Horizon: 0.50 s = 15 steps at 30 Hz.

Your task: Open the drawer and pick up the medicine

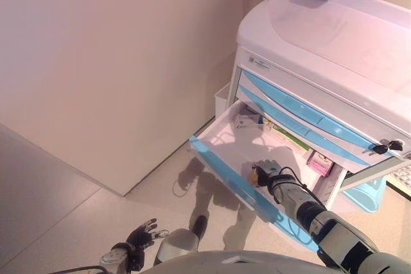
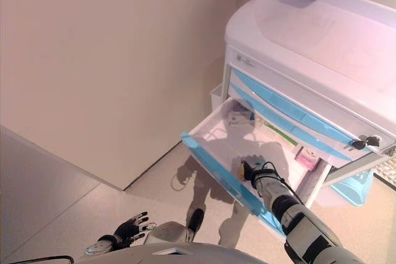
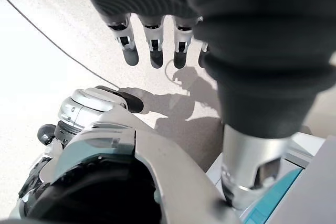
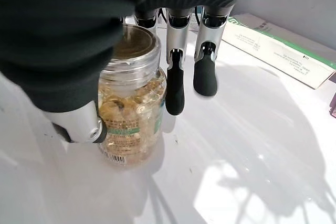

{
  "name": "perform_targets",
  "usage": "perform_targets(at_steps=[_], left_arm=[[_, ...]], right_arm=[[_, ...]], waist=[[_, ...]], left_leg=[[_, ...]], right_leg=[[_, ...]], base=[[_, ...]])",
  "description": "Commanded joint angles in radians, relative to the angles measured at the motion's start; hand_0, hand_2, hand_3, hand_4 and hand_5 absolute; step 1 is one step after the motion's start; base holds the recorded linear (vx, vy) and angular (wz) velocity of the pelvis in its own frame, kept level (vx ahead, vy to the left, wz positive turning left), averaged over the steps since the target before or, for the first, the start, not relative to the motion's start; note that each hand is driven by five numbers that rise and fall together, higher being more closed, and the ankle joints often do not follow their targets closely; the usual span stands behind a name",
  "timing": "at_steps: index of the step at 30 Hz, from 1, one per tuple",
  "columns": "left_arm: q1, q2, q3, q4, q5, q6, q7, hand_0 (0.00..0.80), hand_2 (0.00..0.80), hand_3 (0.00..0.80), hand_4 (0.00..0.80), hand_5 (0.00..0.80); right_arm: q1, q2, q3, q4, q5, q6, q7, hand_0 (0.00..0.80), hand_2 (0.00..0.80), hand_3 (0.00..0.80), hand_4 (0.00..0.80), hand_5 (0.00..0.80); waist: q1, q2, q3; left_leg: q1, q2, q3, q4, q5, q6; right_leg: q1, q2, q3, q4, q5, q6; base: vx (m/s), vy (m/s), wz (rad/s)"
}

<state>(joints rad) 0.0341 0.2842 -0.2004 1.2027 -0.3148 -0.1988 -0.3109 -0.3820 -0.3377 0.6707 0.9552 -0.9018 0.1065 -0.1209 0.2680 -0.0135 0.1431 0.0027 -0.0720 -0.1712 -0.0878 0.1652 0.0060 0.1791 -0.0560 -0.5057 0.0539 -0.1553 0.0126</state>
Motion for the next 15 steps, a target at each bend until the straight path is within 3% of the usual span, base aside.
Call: perform_targets(at_steps=[1,11,15], left_arm=[[-0.014,-0.039,-0.039,0.054,0.029,-0.002,-0.016,0.000,0.000,0.000,0.000,0.000],[-0.013,-0.043,-0.040,0.043,0.024,0.007,-0.006,0.000,0.000,0.000,0.000,0.000],[0.015,-0.066,-0.084,-0.078,0.020,0.089,0.064,0.000,0.000,0.000,0.000,0.000]], right_arm=[[0.000,-0.042,-0.022,-0.093,0.025,-0.009,0.004,0.800,0.800,0.800,0.800,0.800],[-0.002,-0.060,-0.021,-0.128,0.017,-0.021,0.011,0.800,0.800,0.800,0.800,0.800],[-0.031,-0.116,-0.027,-0.263,0.019,-0.020,0.082,0.800,0.800,0.800,0.800,0.800]], waist=[[0.012,-0.010,0.009],[0.007,-0.012,0.010],[0.015,-0.016,0.016]], left_leg=[[0.038,-0.002,0.041,0.024,-0.108,-0.017],[0.044,-0.001,0.046,0.021,-0.109,-0.015],[0.049,-0.004,0.034,0.018,-0.101,-0.017]], right_leg=[[-0.064,-0.048,0.038,0.036,0.089,0.015],[-0.061,-0.048,0.044,0.033,0.094,0.018],[-0.052,-0.047,0.042,0.025,0.108,0.031]], base=[[0.000,0.000,0.00],[0.001,0.004,0.03],[0.000,0.000,0.00]])
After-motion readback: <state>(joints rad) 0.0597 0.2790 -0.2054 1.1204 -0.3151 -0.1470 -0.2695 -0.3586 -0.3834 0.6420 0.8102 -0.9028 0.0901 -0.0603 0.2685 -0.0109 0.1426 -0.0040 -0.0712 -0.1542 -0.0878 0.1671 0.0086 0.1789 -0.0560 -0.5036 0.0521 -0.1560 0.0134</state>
